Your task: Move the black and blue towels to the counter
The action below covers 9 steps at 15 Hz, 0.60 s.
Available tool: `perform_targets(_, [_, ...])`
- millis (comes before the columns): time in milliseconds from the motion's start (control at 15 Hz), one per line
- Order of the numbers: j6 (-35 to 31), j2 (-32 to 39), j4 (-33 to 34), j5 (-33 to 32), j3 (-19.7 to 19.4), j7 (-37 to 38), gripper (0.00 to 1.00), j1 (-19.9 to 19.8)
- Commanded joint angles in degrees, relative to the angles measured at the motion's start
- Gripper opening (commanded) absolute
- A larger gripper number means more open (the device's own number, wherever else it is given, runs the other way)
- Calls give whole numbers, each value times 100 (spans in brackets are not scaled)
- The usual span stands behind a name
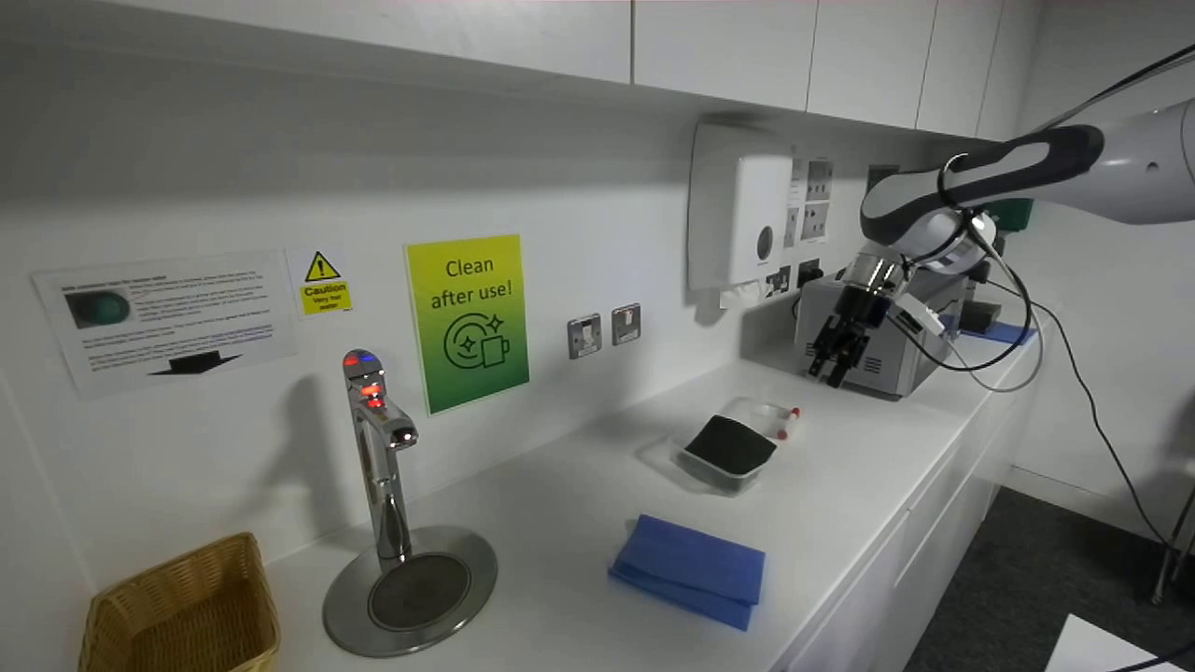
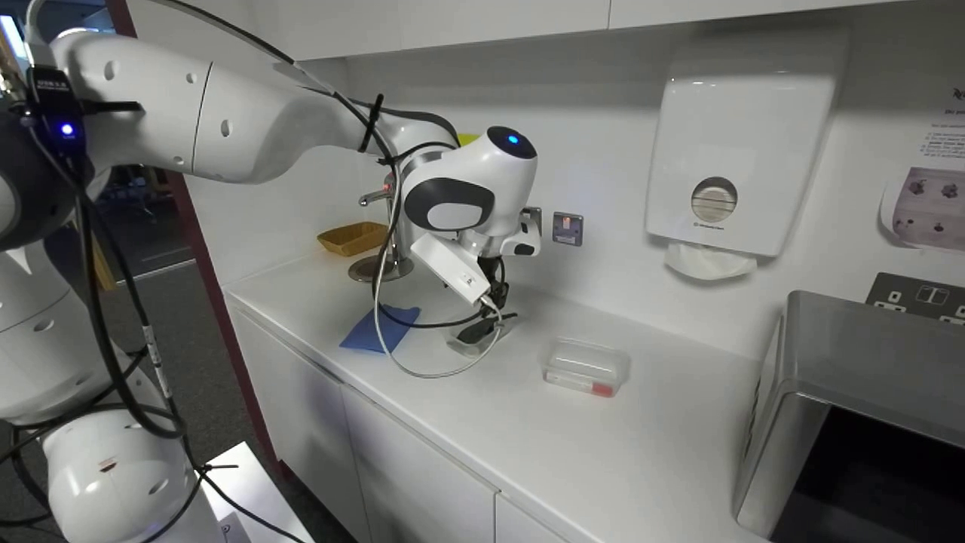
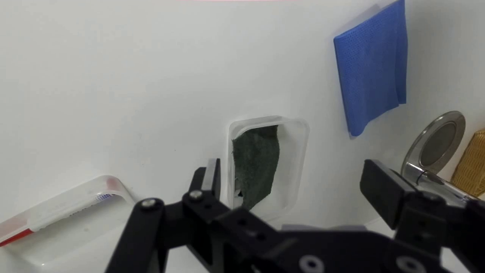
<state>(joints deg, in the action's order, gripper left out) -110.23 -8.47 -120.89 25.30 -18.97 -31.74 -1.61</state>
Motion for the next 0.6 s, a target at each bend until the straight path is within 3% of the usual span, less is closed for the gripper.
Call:
perform_targets(0, [34, 18, 20, 31, 212, -25, 100, -232])
perform_targets(200, [59, 96, 97, 128, 200, -22, 100, -245])
perform_targets(533, [117, 723, 566, 890, 155, -94, 100, -463])
